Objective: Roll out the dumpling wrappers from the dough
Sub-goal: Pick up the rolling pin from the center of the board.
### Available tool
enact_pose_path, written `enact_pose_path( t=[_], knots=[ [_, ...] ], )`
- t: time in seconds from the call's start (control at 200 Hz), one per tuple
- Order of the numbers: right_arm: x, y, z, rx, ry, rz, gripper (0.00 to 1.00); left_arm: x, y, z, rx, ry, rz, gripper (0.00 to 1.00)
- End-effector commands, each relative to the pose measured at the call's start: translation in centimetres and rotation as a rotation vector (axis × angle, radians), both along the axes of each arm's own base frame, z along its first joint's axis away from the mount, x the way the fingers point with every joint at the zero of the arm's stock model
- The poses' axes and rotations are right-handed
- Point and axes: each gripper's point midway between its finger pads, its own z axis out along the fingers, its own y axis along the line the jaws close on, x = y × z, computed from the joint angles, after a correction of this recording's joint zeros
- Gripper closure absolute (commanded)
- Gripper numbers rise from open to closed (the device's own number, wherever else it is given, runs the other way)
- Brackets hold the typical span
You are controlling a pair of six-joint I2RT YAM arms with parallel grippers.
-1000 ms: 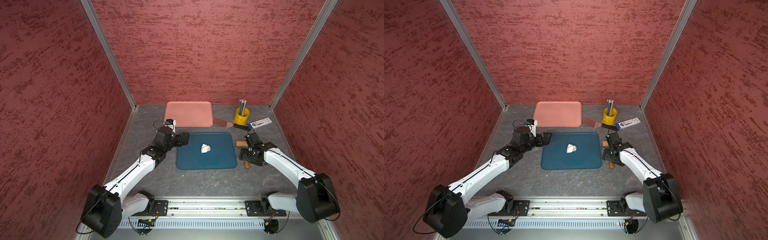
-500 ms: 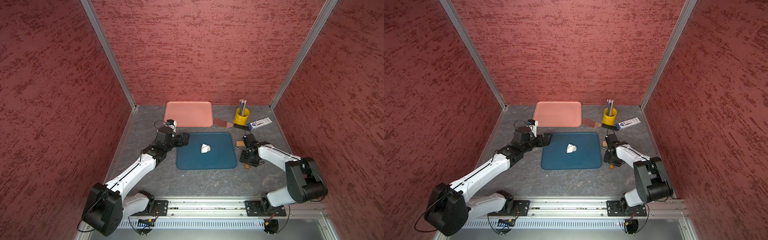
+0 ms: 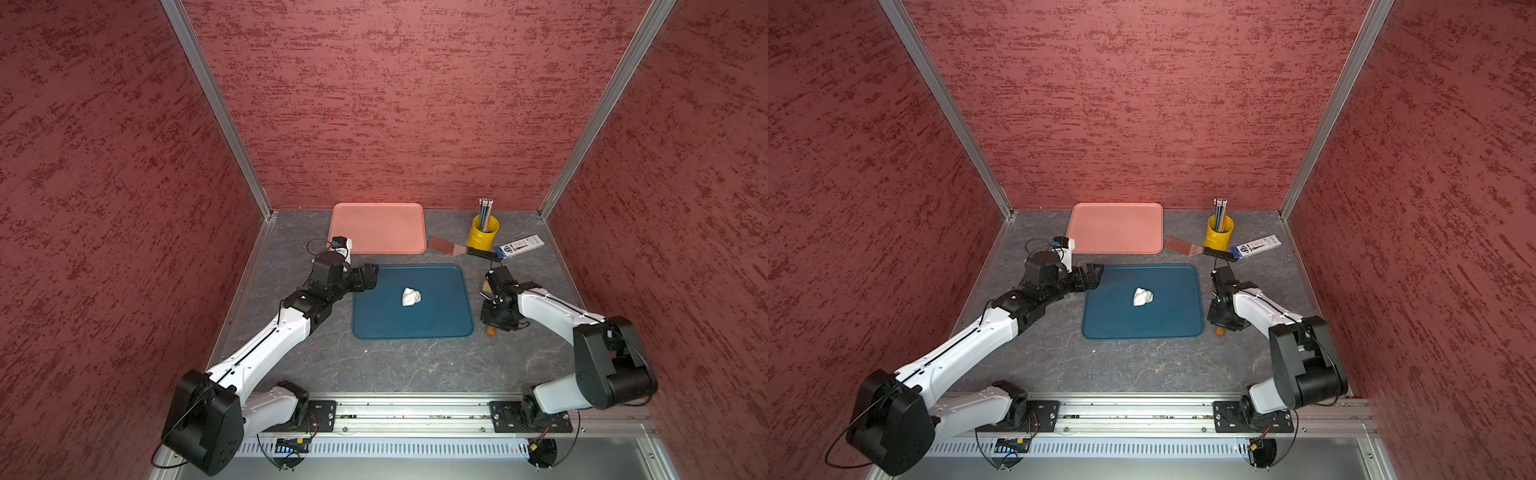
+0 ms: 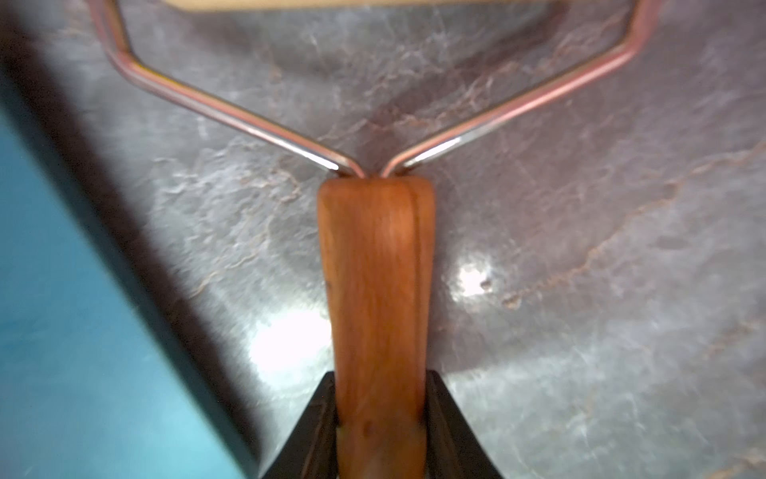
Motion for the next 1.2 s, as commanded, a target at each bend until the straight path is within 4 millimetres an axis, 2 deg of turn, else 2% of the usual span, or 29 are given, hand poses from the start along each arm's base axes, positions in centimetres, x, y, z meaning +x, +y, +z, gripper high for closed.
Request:
enact_pose_path(
  t=[0.0,0.14,0.21,0.275,0.371,0.481,0.676,0.771,0.831,0.942,1.062,1.192],
  knots=[
    [2.0,0.8,4.2,0.025,-0.128,0.061,1.0,-0.3,-0.3,3.0,-0.021,-0.082,-0.032,0.0],
    [3.2,2.7,9.3,0.017,-0.26,0.183,1.0,-1.7,-1.9,5.4,-0.191,-0.065,-0.075,0.0],
    [3.7,4.8,12.0,0.015,-0.34,0.285,1.0,-2.6,-4.0,6.2,-0.323,-0.041,-0.129,0.04],
    [4.0,7.3,14.4,0.049,-0.414,0.372,1.0,-3.8,-6.9,6.5,-0.388,-0.005,-0.193,0.05],
    [4.3,9.6,16.7,0.078,-0.498,0.441,1.0,-5.1,-10.5,6.7,-0.431,0.028,-0.238,0.06],
    [4.5,10.2,16.7,0.091,-0.499,0.452,1.0,-5.8,-12.5,6.0,-0.454,0.042,-0.252,0.06],
    [4.1,11.5,17.1,0.16,-0.515,0.509,1.0,-6.4,-13.7,5.4,-0.373,0.015,-0.302,0.08],
    [3.7,11.9,16.6,0.173,-0.485,0.542,1.0,-6.6,-13.6,5.3,-0.181,-0.136,-0.359,0.07],
    [3.3,12.2,16.7,0.188,-0.473,0.555,1.0,-6.3,-13.2,5.5,-0.024,-0.279,-0.386,0.08],
    [2.8,12.8,17.1,0.228,-0.454,0.575,1.0,-6.2,-13.7,5.7,0.217,-0.574,-0.491,0.08],
    [2.6,13.3,17.2,0.254,-0.432,0.586,1.0,-7.5,-16.3,4.9,0.332,-0.809,-0.686,0.08],
    [2.6,13.7,17.3,0.275,-0.418,0.591,1.0,-7.6,-19.7,2.6,0.419,-0.85,-0.858,0.11]
  ],
)
